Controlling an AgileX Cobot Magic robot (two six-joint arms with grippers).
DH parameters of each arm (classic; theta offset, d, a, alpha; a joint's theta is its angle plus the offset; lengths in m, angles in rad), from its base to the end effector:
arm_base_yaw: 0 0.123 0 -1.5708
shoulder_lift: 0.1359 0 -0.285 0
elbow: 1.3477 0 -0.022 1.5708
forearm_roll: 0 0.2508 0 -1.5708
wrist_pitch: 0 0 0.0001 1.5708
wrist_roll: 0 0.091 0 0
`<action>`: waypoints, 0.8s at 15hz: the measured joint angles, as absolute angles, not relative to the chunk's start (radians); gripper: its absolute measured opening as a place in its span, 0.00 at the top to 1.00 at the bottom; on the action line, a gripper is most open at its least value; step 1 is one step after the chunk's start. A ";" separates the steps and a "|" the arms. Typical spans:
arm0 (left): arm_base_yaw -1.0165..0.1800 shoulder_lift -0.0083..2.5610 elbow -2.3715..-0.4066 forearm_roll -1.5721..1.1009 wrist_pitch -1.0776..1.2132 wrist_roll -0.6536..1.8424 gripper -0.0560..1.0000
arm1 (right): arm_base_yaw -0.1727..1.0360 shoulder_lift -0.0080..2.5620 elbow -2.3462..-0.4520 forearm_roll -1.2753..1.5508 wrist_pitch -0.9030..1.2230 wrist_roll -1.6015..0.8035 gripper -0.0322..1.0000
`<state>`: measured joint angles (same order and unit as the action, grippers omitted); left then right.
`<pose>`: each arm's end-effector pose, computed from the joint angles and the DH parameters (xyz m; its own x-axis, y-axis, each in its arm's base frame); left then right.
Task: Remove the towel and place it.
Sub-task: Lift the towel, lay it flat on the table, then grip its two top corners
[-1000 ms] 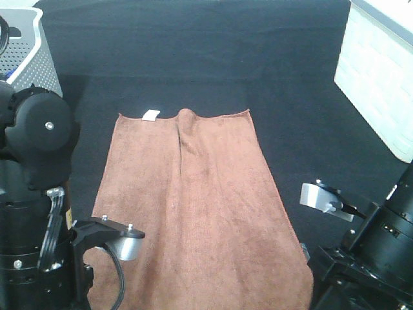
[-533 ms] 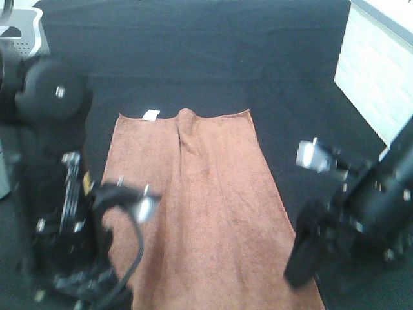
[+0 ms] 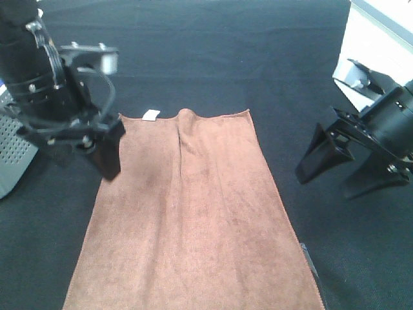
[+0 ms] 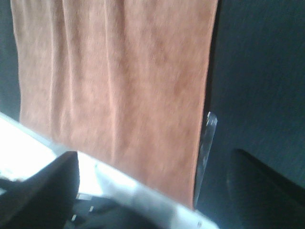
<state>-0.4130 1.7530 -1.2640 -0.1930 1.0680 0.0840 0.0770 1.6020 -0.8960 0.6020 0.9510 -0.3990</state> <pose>0.3036 -0.1498 0.2267 -0.9145 0.3901 -0.1071 0.4034 0.8995 -0.1681 0.2680 0.0628 0.1961 -0.9902 -0.0935 -0.1035 -0.1309 0.8798 0.4570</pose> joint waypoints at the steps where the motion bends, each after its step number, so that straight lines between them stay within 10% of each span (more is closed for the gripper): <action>1: -0.379 1.774 -1.285 -0.198 1.047 0.071 0.25 | 0.077 1.603 -0.915 0.593 0.872 -0.373 0.20; 12: -0.209 2.259 -1.812 -0.196 1.022 0.030 0.25 | 0.073 2.109 -1.572 0.406 0.886 -0.248 0.21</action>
